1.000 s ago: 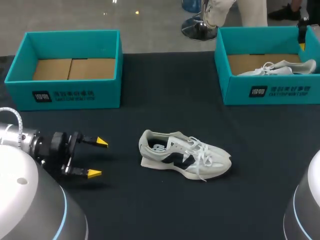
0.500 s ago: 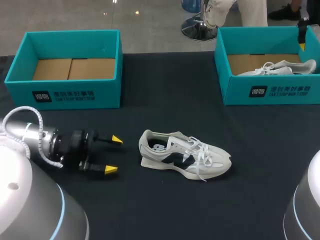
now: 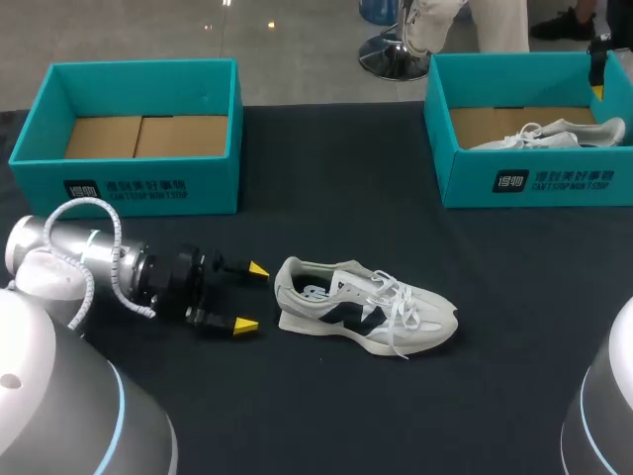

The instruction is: Take the shoe out of the shoebox, open the shoe tongue, remove and reinsert the insole, then place the shoe into the shoebox

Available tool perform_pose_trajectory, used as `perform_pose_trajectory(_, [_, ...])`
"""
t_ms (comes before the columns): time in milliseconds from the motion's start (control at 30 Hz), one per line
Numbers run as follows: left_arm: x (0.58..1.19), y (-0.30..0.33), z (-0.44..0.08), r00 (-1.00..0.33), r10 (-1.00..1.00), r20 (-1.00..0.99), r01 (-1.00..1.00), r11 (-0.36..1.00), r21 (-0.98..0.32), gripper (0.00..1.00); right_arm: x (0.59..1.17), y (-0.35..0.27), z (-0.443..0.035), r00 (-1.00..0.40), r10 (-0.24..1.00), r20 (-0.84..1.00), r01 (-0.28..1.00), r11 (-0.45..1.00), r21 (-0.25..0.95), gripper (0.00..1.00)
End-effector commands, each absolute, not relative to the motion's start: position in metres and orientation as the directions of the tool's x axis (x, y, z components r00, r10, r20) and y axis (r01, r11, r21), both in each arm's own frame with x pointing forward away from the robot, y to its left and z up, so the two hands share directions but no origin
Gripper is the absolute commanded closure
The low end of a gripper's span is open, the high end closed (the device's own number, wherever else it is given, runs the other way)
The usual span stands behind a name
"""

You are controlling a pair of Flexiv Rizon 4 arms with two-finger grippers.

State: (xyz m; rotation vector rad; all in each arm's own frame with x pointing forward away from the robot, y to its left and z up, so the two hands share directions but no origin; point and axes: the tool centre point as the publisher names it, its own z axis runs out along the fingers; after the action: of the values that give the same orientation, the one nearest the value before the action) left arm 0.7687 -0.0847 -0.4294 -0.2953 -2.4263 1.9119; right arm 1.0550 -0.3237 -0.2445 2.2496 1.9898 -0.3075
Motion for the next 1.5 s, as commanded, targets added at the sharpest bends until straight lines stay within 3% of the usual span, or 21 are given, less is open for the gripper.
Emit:
perform_pose_trajectory(33, [0.781, -0.096, -0.435, -0.977, 0.197, -0.082, 0.126, 0.22, -0.967, 0.0, 1.057, -0.324, -0.244, 0.114, 0.966, -0.232, 0.991, -0.128, -0.046, 0.0])
perform_pose_trajectory(1500, [0.761, -0.126, -0.429, -0.965, 0.258, -0.037, 0.111, 0.279, -0.954, 0.0, 1.057, -0.324, -0.244, 0.114, 0.966, -0.232, 0.991, -0.128, -0.046, 0.0])
